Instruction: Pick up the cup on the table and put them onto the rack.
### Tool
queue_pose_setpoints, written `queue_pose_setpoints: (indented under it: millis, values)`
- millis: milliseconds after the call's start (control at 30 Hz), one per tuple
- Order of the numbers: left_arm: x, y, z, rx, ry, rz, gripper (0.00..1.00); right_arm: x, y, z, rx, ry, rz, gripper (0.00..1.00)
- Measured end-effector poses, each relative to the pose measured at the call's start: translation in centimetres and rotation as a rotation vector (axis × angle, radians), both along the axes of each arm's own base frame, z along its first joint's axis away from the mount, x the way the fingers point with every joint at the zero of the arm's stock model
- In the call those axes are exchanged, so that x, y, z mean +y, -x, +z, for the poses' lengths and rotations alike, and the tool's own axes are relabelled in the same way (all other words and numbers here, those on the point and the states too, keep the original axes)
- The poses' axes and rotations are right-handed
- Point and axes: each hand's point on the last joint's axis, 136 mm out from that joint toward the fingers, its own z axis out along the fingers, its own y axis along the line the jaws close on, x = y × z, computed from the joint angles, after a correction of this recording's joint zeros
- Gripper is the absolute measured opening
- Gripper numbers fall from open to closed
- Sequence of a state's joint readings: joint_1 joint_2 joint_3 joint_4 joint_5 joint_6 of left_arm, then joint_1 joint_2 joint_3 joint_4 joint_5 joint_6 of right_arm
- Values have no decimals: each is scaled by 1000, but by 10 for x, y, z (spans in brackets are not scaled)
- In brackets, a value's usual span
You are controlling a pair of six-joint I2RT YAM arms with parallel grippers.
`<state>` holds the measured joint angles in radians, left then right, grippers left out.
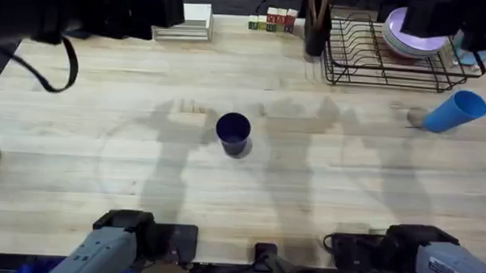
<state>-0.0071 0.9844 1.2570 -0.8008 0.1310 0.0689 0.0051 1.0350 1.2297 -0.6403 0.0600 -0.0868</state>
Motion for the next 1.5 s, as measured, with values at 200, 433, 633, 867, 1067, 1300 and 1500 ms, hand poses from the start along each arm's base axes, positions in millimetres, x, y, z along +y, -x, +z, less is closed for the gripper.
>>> queue_pose_setpoints:
  millis: [200, 433, 633, 867, 1067, 1300, 1500]
  values:
    - [-1, -12, -15, 105, -1, -5, 993, 3, -4, -8, 28, -10, 16, 996]
    - [-1, -15, -22, 132, -1, -5, 993, 4, -1, -13, 50, -16, 18, 996]
    - [-1, -15, -22, 133, -1, -5, 993, 2, 3, -18, 78, -17, 11, 996]
    - [-1, -14, -23, 136, -1, -5, 993, -44, 4, -25, 96, -63, -155, 996]
    - [-1, -14, -23, 136, -1, -5, 993, -109, 17, -46, 167, -106, -373, 996]
    - [-1, -14, -23, 136, -1, -5, 993, -143, 30, -51, 179, -125, -489, 996]
    - [-1, -14, -23, 136, -1, -5, 993, -146, 33, -63, 230, -137, -500, 996]
